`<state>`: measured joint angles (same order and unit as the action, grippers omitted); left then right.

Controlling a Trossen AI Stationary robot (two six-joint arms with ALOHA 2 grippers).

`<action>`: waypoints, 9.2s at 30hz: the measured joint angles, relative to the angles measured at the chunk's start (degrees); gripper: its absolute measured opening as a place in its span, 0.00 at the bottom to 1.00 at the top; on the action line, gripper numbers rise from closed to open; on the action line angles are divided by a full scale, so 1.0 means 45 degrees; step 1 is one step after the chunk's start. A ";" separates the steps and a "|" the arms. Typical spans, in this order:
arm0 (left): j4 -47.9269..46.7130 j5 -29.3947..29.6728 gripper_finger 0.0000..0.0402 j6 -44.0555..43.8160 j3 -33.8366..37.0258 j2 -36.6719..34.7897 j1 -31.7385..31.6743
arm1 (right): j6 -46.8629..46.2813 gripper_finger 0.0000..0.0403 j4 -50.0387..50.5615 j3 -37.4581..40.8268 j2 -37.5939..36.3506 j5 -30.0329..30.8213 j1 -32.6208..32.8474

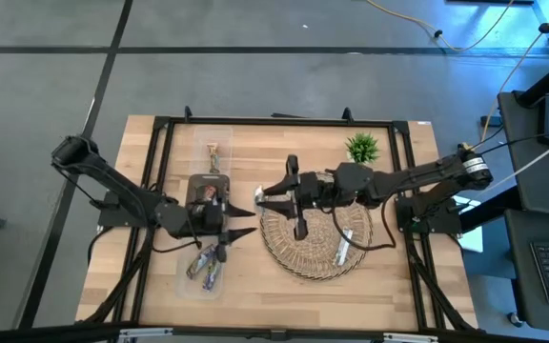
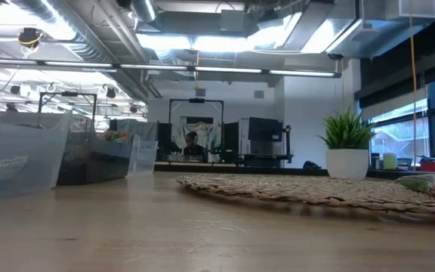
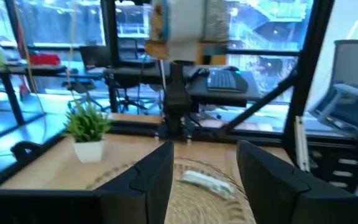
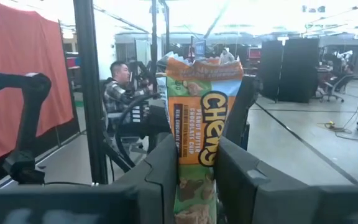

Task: Pick and place Granola Bars by type
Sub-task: Put the yellow granola bar into the top transparent bin

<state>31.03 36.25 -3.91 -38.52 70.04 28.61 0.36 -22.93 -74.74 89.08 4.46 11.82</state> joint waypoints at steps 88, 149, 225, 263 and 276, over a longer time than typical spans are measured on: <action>0.0639 -0.1479 0.18 -0.0289 0.0000 -0.0200 -0.1133 | -0.0301 0.46 0.2729 0.0010 0.1043 -0.0309 -0.0036; -1.1593 -0.3733 0.17 -0.7628 0.0000 0.1365 -1.2853 | -1.5598 0.74 2.0086 0.0010 -0.0228 0.1118 0.0549; -1.1415 -0.4988 0.43 -0.7953 0.0000 0.1214 -1.2795 | -2.2581 0.48 1.4523 0.4226 0.2492 -0.0774 0.3242; -0.6276 -0.7976 0.42 -0.3980 0.0005 -0.2070 -0.9835 | -1.9705 0.22 1.4438 0.3405 0.1635 0.2125 0.3249; -0.3301 -0.8068 0.42 -0.3370 0.0005 -0.2046 -0.6885 | -1.0984 0.22 0.8355 0.3381 -0.1359 0.7795 0.3231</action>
<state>16.18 -0.05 -19.08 -38.50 60.84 -2.38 -49.06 14.67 -59.53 82.96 39.54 26.36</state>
